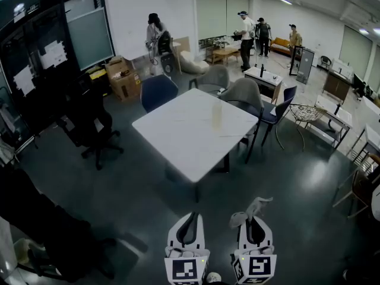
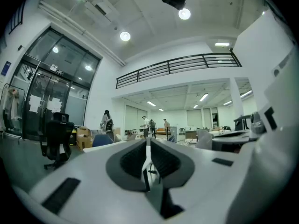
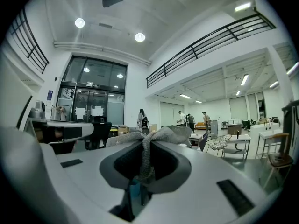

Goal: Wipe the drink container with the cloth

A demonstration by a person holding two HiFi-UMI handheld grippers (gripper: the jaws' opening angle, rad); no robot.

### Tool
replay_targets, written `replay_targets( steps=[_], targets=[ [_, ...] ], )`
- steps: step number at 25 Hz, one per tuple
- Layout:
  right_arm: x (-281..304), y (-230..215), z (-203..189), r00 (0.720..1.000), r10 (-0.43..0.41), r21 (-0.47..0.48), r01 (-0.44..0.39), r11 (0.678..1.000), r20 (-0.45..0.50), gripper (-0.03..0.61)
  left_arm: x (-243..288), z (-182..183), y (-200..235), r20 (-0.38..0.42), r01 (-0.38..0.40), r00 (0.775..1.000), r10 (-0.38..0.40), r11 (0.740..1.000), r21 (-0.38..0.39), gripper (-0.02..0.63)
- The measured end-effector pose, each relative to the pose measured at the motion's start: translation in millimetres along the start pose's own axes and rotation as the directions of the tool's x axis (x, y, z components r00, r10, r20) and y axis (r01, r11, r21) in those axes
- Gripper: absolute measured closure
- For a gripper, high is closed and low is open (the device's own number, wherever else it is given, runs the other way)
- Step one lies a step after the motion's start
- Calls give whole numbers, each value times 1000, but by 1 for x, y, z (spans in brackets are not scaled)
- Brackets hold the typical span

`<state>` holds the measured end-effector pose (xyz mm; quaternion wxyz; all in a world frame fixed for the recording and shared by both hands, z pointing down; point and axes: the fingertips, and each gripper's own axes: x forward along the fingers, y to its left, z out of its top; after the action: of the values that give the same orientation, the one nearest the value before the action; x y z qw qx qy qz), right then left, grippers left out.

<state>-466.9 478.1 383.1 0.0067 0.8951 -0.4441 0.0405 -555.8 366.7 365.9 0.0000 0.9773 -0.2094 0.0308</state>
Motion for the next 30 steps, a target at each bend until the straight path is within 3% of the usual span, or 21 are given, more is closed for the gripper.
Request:
replay_targets(
  steps=[16, 30],
  targets=[
    [6, -46, -19, 998, 28, 23, -27, 999, -48, 531, 17, -20, -15, -43, -45, 998, 45, 999, 3, 578],
    [134, -77, -7, 999, 15, 20, -14, 1000, -49, 531, 161, -7, 11, -24, 23, 999, -23, 1000, 6, 578]
  ],
)
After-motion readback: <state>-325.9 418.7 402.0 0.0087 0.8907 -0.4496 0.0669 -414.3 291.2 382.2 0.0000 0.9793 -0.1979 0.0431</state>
